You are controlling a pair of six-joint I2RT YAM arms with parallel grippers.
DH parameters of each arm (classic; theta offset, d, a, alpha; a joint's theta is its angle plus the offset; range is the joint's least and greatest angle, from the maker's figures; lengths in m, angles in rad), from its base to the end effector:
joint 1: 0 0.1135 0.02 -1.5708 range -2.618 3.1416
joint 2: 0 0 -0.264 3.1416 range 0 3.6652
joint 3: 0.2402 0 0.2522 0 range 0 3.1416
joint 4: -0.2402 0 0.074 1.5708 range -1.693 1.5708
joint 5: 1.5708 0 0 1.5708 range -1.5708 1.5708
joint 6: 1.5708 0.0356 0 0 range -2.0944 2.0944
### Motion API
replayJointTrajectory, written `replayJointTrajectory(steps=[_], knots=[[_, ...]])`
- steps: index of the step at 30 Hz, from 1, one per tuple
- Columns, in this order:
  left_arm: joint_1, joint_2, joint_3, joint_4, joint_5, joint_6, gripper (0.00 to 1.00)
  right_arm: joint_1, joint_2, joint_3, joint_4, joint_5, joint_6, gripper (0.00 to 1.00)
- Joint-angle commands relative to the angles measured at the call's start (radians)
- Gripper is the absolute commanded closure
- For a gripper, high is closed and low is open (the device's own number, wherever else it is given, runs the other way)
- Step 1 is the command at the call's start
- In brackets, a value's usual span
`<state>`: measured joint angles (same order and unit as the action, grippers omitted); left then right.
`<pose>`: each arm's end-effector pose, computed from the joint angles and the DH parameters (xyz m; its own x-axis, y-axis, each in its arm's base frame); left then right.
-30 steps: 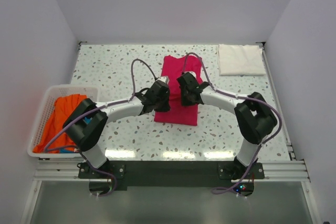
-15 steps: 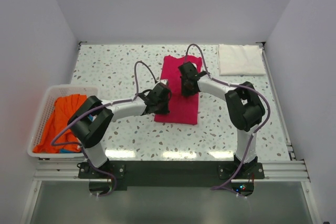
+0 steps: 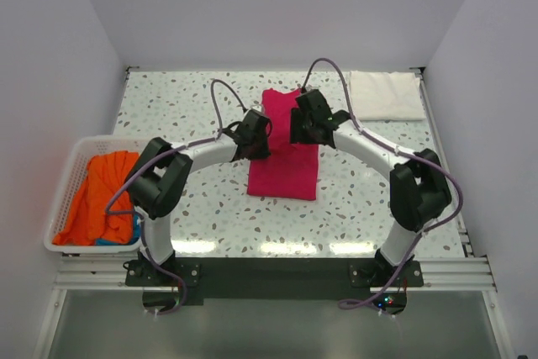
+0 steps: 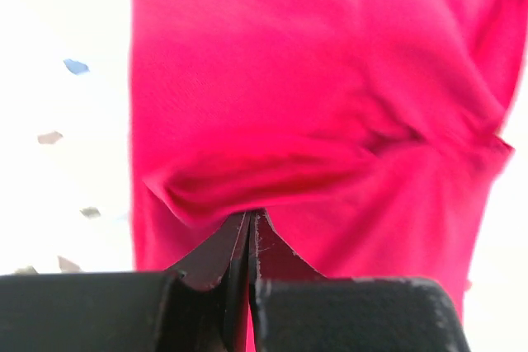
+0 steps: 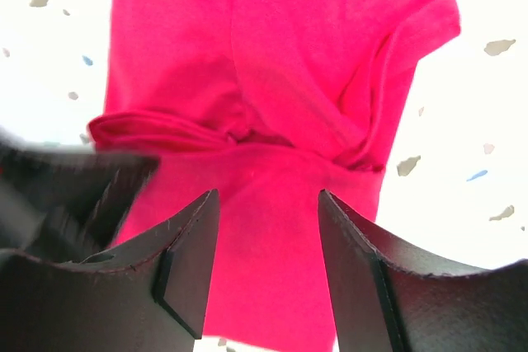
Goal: Fold and stack the t-shirts
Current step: Fold the tshirt
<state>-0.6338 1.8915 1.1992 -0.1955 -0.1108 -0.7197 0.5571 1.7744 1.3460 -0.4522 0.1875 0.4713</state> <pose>0.3239 -0.2332 0.1690 -0.8209 -0.2097 -0.5311 -0.0117 0.9361 -0.3515 0.3350 0.2008 0.2408 -0.7733 0.0439 -0.6325 -0.0759 0.9840 0.1610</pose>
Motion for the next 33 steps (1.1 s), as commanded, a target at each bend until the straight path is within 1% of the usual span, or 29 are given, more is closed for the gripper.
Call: replayJointTrajectory(steps=[1, 4, 5, 7, 10, 13, 16, 19, 20, 24, 29, 32, 33], knots=[[0.043, 0.052, 0.066, 0.028, 0.01, 0.011, 0.95, -0.002, -0.108, -0.097, 0.009, -0.019, 0.026, 0.45], [0.071, 0.069, 0.082, 0.03, 0.017, 0.002, 0.95, 0.0, -0.176, -0.181, 0.052, -0.06, 0.055, 0.45], [0.075, 0.069, 0.08, 0.039, 0.025, -0.004, 0.95, 0.001, -0.191, -0.242, 0.064, -0.071, 0.059, 0.45], [0.082, 0.069, 0.082, 0.042, 0.03, -0.006, 0.95, 0.006, -0.233, -0.31, 0.107, -0.103, 0.081, 0.45], [0.086, 0.07, 0.086, 0.047, 0.043, -0.014, 0.95, 0.029, -0.26, -0.451, 0.155, -0.123, 0.104, 0.45], [0.085, 0.072, 0.085, 0.053, 0.057, -0.021, 0.95, 0.055, -0.248, -0.53, 0.205, -0.132, 0.133, 0.45], [0.086, 0.075, 0.086, 0.045, 0.051, -0.021, 0.95, 0.089, -0.21, -0.565, 0.224, -0.117, 0.145, 0.46], [0.095, 0.078, 0.083, 0.034, 0.039, -0.023, 0.95, 0.096, -0.205, -0.6, 0.222, -0.108, 0.15, 0.53], [0.105, 0.077, 0.08, 0.028, 0.04, -0.024, 0.95, 0.096, -0.222, -0.611, 0.219, -0.088, 0.153, 0.58], [0.129, 0.06, 0.062, 0.031, 0.046, -0.02, 0.95, 0.095, -0.283, -0.651, 0.185, -0.063, 0.155, 0.67], [0.144, 0.026, 0.066, 0.031, 0.071, 0.006, 0.93, 0.095, -0.326, -0.679, 0.167, -0.056, 0.158, 0.68], [0.144, 0.005, 0.077, 0.034, 0.106, 0.031, 0.91, 0.095, -0.342, -0.686, 0.173, -0.075, 0.159, 0.63], [0.144, -0.005, 0.077, 0.033, 0.106, 0.032, 0.9, 0.096, -0.345, -0.686, 0.168, -0.082, 0.165, 0.6]])
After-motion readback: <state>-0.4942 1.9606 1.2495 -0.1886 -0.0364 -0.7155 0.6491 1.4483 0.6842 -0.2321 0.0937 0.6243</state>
